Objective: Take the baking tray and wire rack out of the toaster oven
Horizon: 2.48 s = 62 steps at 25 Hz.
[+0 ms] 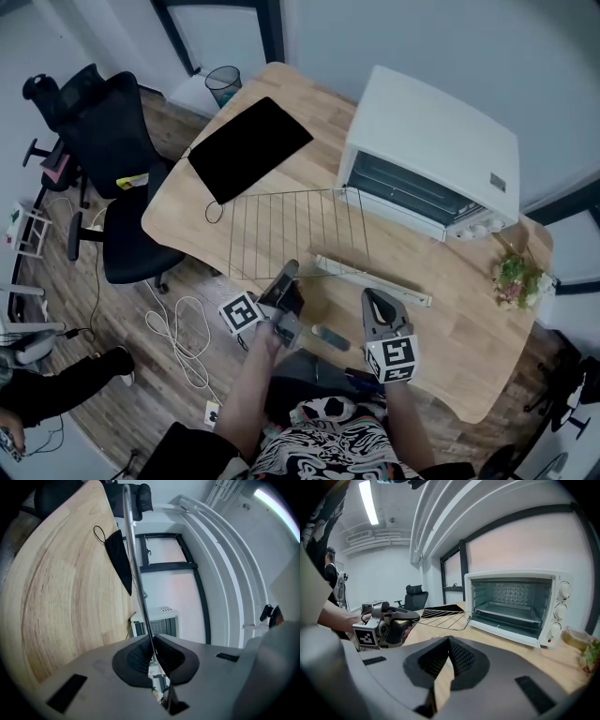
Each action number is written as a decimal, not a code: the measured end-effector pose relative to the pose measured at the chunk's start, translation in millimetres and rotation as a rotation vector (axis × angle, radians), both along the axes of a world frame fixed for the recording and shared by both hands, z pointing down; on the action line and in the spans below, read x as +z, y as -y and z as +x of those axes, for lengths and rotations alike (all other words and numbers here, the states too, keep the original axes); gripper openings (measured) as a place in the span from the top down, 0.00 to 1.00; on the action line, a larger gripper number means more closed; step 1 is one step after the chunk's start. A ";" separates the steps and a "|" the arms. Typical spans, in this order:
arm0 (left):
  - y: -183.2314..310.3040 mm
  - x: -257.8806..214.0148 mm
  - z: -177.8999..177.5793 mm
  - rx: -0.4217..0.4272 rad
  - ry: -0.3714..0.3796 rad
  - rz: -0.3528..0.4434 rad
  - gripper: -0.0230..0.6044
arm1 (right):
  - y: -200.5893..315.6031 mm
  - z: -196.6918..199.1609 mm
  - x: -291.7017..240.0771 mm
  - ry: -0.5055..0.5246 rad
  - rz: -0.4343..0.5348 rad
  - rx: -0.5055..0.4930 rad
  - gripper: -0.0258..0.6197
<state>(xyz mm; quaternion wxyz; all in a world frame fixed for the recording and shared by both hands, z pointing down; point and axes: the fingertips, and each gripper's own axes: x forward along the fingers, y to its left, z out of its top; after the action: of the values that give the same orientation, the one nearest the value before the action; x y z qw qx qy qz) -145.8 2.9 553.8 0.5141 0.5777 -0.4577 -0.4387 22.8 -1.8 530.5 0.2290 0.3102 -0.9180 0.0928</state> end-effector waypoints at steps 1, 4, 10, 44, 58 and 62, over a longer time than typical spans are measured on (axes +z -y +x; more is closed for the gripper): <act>-0.6 2.1 -3.4 -0.006 0.003 -0.004 0.94 | 0.9 -1.3 1.0 -0.002 -0.002 -0.002 0.96; -2.0 7.0 -12.6 -0.025 -0.007 -0.014 0.94 | 3.4 -6.0 3.8 -0.007 -0.009 -0.011 0.96; -6.6 17.0 -26.1 -0.050 0.005 -0.038 0.94 | 5.7 -17.0 12.4 -0.018 -0.029 -0.040 0.96; -17.5 85.9 -121.5 -0.190 0.098 -0.256 0.94 | 21.7 -32.6 28.1 -0.061 -0.071 -0.109 0.96; -16.4 99.9 -111.4 -0.045 0.154 -0.399 0.64 | 18.4 -33.4 19.5 -0.028 -0.078 -0.097 0.96; -14.8 101.7 -105.6 0.041 0.223 -0.472 0.57 | 16.7 -32.0 19.2 -0.026 -0.079 -0.092 0.96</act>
<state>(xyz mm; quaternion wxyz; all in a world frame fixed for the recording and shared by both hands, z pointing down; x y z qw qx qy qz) -251.4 17.7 655.5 0.5898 0.4958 -0.5893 -0.2429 -9.2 -18.5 549.7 0.2571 0.2598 -0.9238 0.1143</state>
